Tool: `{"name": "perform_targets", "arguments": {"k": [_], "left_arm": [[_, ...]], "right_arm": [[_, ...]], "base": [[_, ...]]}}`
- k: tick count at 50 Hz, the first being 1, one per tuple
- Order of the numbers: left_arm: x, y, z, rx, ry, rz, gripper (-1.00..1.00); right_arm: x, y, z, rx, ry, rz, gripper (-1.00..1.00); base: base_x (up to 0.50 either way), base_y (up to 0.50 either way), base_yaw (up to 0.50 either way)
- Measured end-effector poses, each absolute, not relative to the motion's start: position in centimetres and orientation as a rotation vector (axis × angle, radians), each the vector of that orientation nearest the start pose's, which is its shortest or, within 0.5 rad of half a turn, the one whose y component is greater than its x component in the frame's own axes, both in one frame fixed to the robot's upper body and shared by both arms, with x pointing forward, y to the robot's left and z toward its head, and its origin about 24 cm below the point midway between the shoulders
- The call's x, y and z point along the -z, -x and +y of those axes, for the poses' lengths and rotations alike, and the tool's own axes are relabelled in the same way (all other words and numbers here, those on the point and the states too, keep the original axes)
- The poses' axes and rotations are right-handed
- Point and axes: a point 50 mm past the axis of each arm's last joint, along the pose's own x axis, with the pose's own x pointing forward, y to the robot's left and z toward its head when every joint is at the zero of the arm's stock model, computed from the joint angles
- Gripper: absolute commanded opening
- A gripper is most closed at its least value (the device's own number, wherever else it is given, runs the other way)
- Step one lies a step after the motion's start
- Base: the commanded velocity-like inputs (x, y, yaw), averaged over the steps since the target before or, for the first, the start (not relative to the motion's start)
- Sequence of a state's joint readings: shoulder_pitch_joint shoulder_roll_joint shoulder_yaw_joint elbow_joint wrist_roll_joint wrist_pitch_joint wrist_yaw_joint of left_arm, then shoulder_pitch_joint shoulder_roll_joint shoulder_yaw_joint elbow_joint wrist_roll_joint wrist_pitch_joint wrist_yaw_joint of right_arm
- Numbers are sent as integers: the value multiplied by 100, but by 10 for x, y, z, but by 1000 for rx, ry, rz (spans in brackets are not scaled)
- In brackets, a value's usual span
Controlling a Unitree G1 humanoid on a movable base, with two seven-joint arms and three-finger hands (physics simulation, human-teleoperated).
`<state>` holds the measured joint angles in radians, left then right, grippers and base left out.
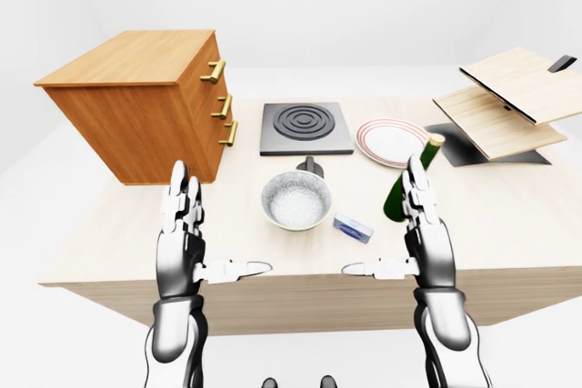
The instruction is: Put the bowl on the top of the cabinet.
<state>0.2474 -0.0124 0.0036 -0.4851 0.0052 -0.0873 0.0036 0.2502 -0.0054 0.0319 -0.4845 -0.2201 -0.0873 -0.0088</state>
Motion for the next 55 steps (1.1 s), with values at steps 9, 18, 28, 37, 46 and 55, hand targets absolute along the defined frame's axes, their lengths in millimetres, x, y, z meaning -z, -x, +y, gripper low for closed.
{"name": "perform_targets", "arguments": {"k": [9,18,28,37,46,55], "left_arm": [[-109,-199,163,-79,-15,-335,100],[-108,-199,163,-76,-17,-333,100],[-107,-199,162,-73,-18,-328,100],[-107,-199,162,-72,-19,-325,100],[-107,-199,162,-71,-19,-325,100],[-106,-199,162,-71,-20,-321,100]], "right_arm": [[-108,-199,-155,64,234,-326,100],[-108,-199,-155,62,235,-326,100],[-107,-199,-155,60,235,-322,100],[-107,-199,-155,58,235,-321,100],[-106,-199,-155,57,235,-319,100],[-106,-200,-154,53,232,-318,100]], "base": [[0,50,0],[0,50,0],[0,50,0],[0,50,0],[0,50,0],[0,41,0]]}}
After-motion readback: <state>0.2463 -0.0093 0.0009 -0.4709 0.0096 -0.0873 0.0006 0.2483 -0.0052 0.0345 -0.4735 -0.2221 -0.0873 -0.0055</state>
